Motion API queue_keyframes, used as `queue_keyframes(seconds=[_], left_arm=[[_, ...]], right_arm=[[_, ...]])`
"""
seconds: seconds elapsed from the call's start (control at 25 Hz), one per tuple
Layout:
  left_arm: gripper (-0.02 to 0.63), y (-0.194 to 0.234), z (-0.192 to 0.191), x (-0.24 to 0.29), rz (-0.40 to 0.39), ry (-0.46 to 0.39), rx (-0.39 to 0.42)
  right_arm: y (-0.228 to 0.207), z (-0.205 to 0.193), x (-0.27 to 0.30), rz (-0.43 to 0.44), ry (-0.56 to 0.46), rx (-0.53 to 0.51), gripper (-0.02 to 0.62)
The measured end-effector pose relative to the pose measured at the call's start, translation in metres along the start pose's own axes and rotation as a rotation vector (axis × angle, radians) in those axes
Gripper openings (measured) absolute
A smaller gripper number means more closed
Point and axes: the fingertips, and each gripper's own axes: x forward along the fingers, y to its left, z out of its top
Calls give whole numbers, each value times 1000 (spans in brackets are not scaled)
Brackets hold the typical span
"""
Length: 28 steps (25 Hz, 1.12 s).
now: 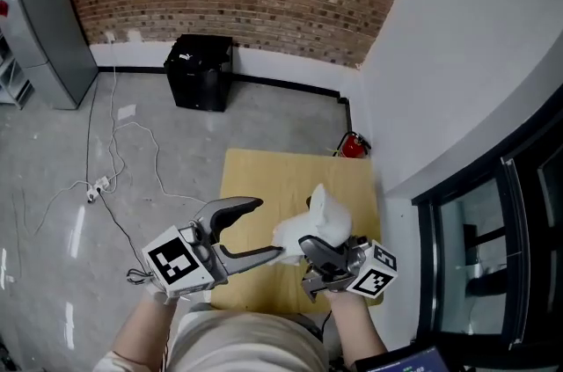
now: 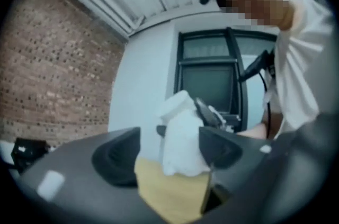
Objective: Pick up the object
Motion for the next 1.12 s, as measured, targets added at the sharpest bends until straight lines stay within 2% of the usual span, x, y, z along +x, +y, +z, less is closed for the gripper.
queue_keyframes(seconds=[0.08, 0.16, 0.24, 0.36, 0.44, 0.56, 0.64, 0.76, 0.84, 1.12], left_arm=[[349, -12, -1, 10, -13, 39, 79], [378, -24, -8, 17, -67, 92, 123], [383, -32, -20, 22, -118, 165, 171], [383, -21, -22, 28, -77, 186, 224], [388, -16, -17, 30, -81, 165, 197], [393, -22, -14, 29, -145, 122, 123], [385, -22, -12, 27, -142, 98, 92], [362, -18, -17, 28, -93, 124, 118], [356, -16, -17, 29, -67, 124, 123], [356, -13, -28, 32, -59, 173, 117]], right_arm=[[-13, 5, 4, -58, -36, 116, 456], [-22, 7, 8, -96, -48, 151, 456], [-22, 4, 14, -116, 1, 71, 456], [-8, -19, 27, -113, 191, -134, 456], [5, -35, 38, -85, 279, -203, 456], [19, -45, 51, -40, 307, -195, 456], [19, -50, 55, -35, 340, -191, 456], [14, -56, 58, -74, 387, -246, 456], [12, -57, 59, -96, 382, -277, 456], [4, -62, 58, -112, 381, -273, 456]])
